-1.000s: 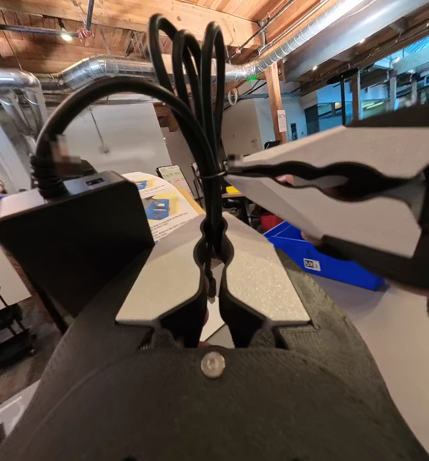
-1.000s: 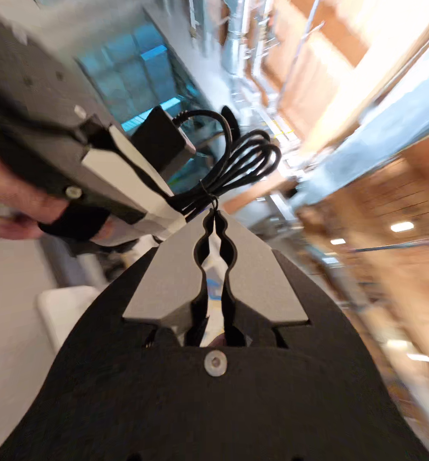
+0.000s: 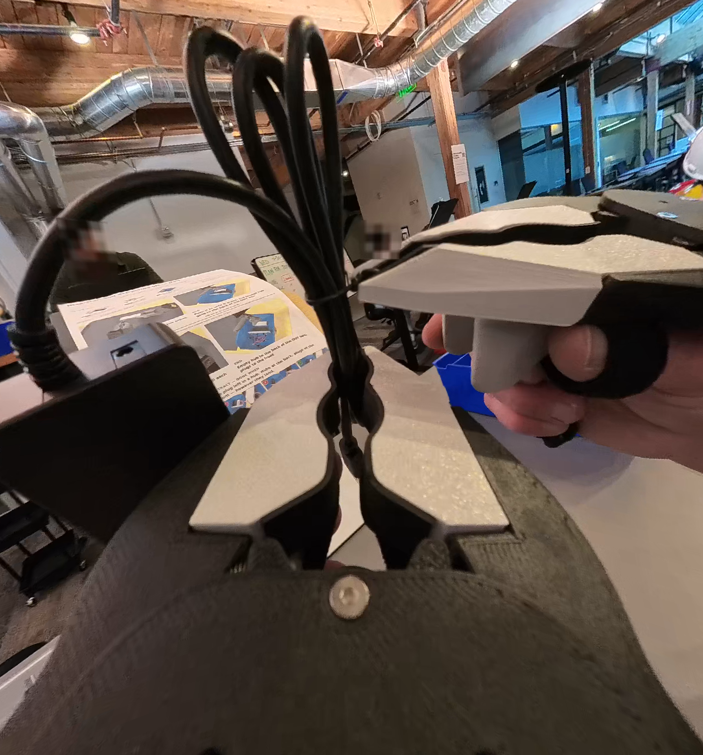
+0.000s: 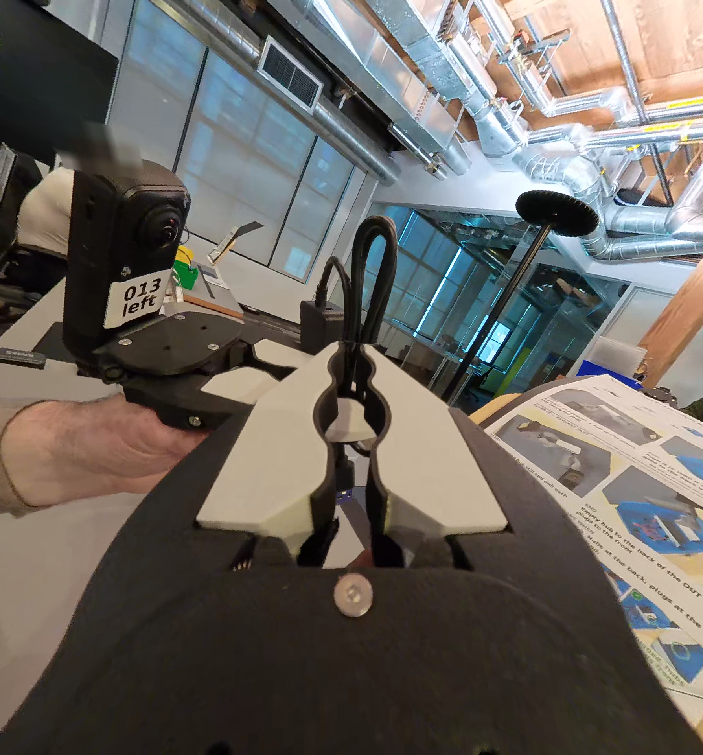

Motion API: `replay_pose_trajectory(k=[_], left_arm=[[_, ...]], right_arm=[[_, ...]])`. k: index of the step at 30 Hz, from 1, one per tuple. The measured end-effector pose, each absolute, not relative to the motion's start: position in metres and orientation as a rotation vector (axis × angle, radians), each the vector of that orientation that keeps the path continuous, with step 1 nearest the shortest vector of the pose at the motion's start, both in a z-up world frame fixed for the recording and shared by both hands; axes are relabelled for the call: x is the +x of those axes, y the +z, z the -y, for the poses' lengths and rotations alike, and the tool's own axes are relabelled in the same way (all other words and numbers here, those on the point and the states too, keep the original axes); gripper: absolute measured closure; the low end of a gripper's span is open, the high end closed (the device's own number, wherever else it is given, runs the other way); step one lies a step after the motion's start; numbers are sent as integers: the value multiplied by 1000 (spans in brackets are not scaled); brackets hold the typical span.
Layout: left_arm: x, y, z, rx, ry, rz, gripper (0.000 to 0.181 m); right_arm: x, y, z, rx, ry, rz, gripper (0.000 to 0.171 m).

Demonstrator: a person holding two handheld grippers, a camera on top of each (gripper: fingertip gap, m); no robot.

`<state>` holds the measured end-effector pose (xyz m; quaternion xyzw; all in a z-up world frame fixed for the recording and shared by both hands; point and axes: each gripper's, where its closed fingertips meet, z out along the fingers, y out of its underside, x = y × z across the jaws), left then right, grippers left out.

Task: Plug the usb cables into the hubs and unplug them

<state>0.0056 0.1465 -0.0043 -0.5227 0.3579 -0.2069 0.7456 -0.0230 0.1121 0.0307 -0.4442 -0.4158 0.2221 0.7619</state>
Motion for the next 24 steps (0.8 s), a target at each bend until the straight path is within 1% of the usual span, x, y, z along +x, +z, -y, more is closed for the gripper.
replay_pose_trajectory(k=[3,6,8,10,11,14,16,17,18,19,20,24], left_arm=[[7,-5,-145,-1149,-467,-786,175],[6,-5,-145,-1165,-478,-789,176],[8,-6,-144,-1190,-524,-799,176],[12,-9,-141,-1246,-613,-818,177],[14,-11,-139,-1277,-676,-827,176],[19,-10,-130,-1342,-859,-815,177],[19,-10,-131,-1324,-836,-809,176],[17,-10,-136,-1317,-758,-801,177],[13,-9,-140,-1288,-678,-800,176],[13,-6,-137,-1242,-660,-818,176],[11,-2,-136,-1209,-659,-809,177],[3,5,-141,-1123,-489,-780,176]], right_arm=[[-23,30,-111,-941,402,922,171],[-23,29,-111,-880,147,969,171],[-21,27,-112,-779,-195,1036,171],[-16,25,-112,-595,-678,1126,171],[-14,25,-111,-549,-782,1151,171],[-11,28,-109,-514,-801,1155,171],[-12,28,-110,-599,-625,1134,171],[-10,30,-112,-662,-513,1110,171],[-9,31,-113,-728,-377,1084,155],[-8,31,-115,-817,-212,1074,150],[-7,30,-116,-903,-30,1060,152],[-4,40,-109,-1090,728,907,145]])
